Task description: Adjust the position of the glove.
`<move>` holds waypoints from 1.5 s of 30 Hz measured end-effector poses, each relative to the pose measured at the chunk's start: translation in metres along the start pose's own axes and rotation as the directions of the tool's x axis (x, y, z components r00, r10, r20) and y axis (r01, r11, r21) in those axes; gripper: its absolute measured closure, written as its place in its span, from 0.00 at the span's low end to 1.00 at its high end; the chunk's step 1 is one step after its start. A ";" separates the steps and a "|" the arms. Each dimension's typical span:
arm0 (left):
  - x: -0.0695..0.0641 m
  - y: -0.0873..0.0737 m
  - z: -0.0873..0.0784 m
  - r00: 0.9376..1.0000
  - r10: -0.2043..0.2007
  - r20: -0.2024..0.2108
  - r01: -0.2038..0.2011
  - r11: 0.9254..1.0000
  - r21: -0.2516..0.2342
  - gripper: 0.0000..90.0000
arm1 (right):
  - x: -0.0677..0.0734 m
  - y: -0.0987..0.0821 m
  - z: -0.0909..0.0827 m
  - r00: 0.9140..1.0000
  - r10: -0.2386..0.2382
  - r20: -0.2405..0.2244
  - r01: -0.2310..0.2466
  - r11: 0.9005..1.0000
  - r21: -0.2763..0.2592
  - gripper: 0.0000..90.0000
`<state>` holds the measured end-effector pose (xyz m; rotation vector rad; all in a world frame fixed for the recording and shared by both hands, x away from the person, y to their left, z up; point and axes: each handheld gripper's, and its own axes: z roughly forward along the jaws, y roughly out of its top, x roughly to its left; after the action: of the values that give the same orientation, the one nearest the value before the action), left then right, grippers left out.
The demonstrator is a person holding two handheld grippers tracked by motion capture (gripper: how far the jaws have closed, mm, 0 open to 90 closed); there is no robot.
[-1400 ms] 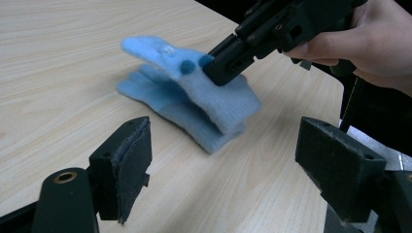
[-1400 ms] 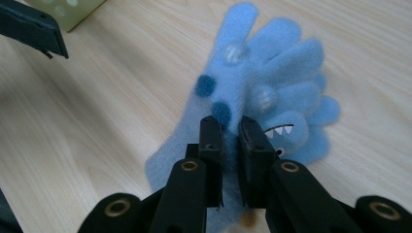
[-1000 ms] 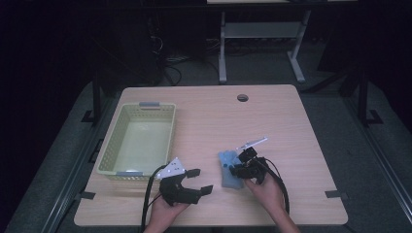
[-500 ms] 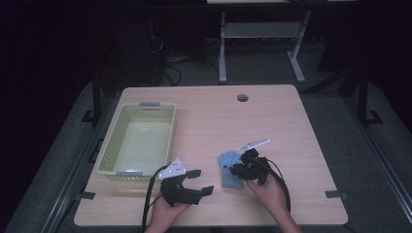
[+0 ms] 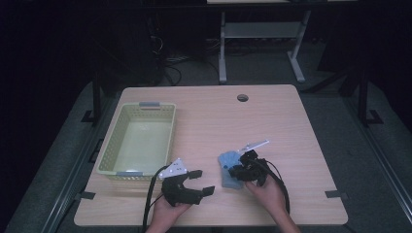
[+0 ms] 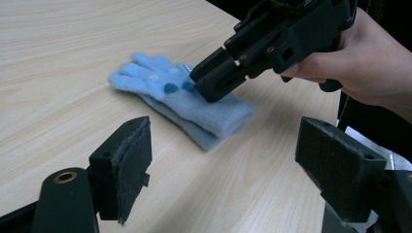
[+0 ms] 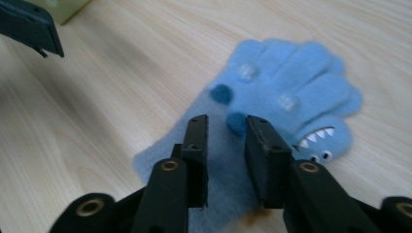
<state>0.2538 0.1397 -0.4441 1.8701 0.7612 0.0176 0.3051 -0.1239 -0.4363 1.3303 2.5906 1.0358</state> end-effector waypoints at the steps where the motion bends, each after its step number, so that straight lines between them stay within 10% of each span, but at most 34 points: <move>1: 0.000 0.001 0.001 1.000 0.000 -0.006 0.000 1.000 0.004 0.23 | -0.005 -0.003 -0.006 1.000 0.028 -0.009 -0.028 0.999 -0.026 0.70; 16: 0.005 0.014 0.026 0.991 -0.134 -0.014 0.135 0.989 0.064 0.27 | -0.030 -0.019 -0.023 0.984 0.172 -0.051 -0.177 0.979 -0.104 0.47; 18: 0.007 0.016 0.032 0.986 -0.164 -0.015 0.165 0.982 0.090 0.27 | -0.031 -0.022 -0.022 0.980 0.190 -0.054 -0.195 0.975 -0.106 0.46; 27: 0.020 0.020 0.053 0.929 -0.369 0.011 0.363 0.920 0.148 0.30 | -0.040 -0.042 -0.023 0.931 0.319 -0.177 -0.343 0.930 -0.128 0.44; 34: 0.022 0.019 0.059 0.920 -0.392 0.001 0.386 0.906 0.174 0.35 | -0.037 -0.046 -0.015 0.932 0.312 -0.185 -0.330 0.941 -0.078 0.44; 45: 0.026 0.014 0.068 0.906 -0.424 -0.025 0.420 0.886 0.199 0.36 | -0.038 -0.056 -0.014 0.883 0.385 -0.268 -0.417 0.906 -0.075 0.48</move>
<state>0.3052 0.0934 -0.4702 1.8489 1.1798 -0.3670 0.2850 -0.1823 -0.4673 1.8637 2.3983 1.4930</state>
